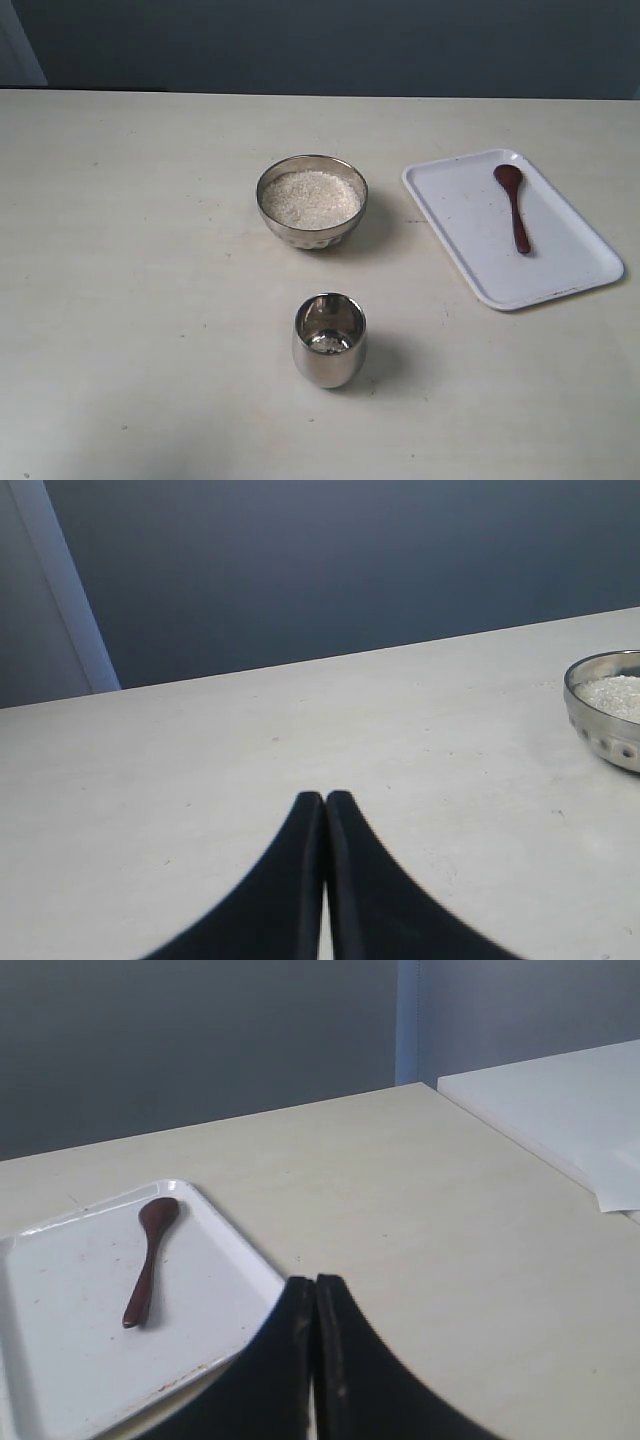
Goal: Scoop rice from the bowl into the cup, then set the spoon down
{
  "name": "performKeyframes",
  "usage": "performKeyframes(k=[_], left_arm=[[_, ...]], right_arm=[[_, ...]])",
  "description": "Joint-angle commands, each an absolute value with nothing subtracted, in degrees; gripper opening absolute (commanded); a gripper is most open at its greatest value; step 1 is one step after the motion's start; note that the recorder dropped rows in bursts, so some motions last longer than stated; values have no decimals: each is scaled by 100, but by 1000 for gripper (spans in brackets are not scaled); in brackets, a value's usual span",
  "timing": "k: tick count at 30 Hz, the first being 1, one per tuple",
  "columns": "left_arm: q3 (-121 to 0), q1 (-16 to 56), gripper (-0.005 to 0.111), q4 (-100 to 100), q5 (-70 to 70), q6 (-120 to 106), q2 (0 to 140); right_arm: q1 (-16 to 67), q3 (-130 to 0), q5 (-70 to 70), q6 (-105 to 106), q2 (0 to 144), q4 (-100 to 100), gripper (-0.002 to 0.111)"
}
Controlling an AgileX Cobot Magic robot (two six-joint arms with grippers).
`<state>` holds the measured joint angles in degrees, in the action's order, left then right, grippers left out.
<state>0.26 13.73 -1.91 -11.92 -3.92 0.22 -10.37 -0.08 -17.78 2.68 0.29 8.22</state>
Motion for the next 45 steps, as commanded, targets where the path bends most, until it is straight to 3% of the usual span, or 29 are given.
performKeyframes(k=[1, 45], left_arm=[[0, 1387, 0, -175, -1152, -366, 0], [0, 1387, 0, -175, -1176, -366, 0]], right_arm=[[-1070, 0, -1739, 275, 0, 824, -1], [-1070, 0, -1739, 275, 0, 955, -1]])
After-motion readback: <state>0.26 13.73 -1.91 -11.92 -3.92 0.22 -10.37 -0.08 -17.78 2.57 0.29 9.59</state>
